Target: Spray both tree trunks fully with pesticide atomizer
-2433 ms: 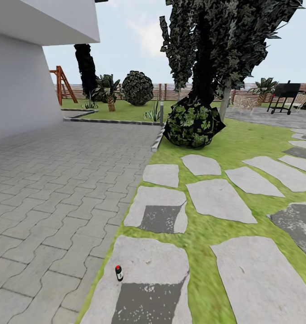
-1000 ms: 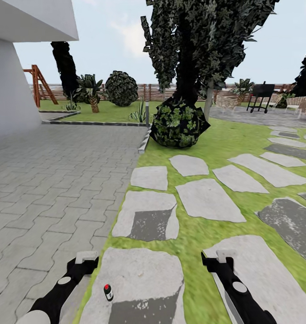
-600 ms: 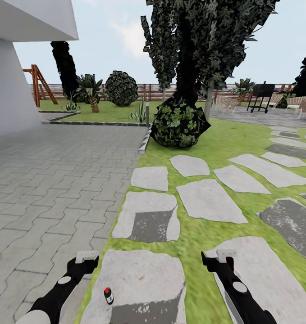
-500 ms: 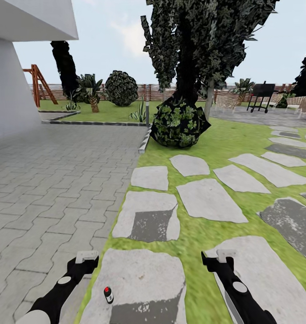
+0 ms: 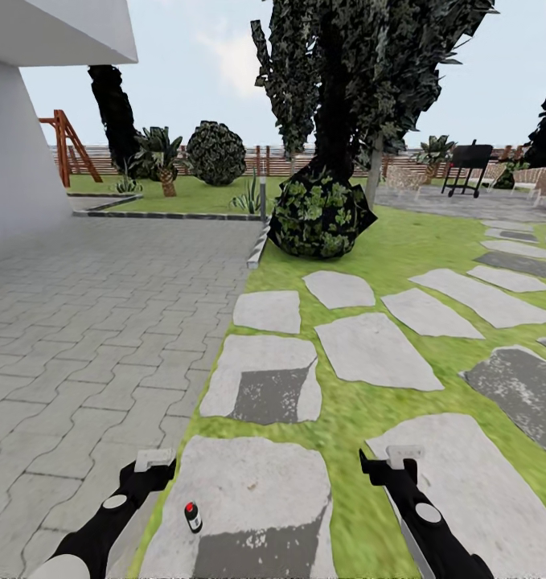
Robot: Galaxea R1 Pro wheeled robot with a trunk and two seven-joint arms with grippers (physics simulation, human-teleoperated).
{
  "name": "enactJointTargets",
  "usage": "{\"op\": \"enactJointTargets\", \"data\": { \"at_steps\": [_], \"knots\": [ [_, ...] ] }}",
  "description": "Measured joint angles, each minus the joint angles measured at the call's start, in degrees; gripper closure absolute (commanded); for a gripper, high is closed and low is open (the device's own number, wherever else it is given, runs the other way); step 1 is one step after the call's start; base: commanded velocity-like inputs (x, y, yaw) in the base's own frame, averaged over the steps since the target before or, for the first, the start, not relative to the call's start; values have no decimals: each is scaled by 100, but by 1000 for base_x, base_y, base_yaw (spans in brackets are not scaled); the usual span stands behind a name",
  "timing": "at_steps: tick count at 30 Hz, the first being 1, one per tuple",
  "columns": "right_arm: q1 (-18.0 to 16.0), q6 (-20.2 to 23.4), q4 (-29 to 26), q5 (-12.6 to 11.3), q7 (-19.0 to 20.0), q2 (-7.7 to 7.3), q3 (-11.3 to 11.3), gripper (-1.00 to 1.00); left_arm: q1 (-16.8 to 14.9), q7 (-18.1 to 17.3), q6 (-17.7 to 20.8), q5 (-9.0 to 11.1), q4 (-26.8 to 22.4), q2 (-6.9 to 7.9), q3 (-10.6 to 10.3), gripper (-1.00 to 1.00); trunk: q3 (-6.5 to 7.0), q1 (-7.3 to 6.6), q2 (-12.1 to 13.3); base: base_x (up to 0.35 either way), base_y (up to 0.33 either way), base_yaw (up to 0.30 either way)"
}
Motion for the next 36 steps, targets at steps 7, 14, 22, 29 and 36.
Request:
{"op": "enactJointTargets", "data": {
  "at_steps": [7, 14, 22, 29, 36],
  "knots": [
    [2, 7, 5, -1, 1, -1, -4, -100, -2, 0, -10, -8, 7, 5, 8, -100, -132, 154, -281, 0, 0, -109],
    [0, 2, 2, -1, 1, 0, 0, -100, 0, -10, -422, -72, 13, 68, -1, -100, -265, 308, -562, 0, 0, -39],
    [0, 5, 5, -1, 1, 0, -7, -100, 9, -20, -601, -721, 22, 112, -12, -100, -426, 483, -882, 0, 0, -2],
    [0, 5, 8, 2, 1, 0, -8, -100, 4, -386, -621, -840, 161, 109, -12, -100, -611, 637, -1163, 0, 0, 0],
    [0, 8, 8, 1, 1, 0, -8, -100, 1, -722, -621, -856, 187, 111, -9, -100, -817, 714, -1290, 0, 0, 0]
  ]
}}
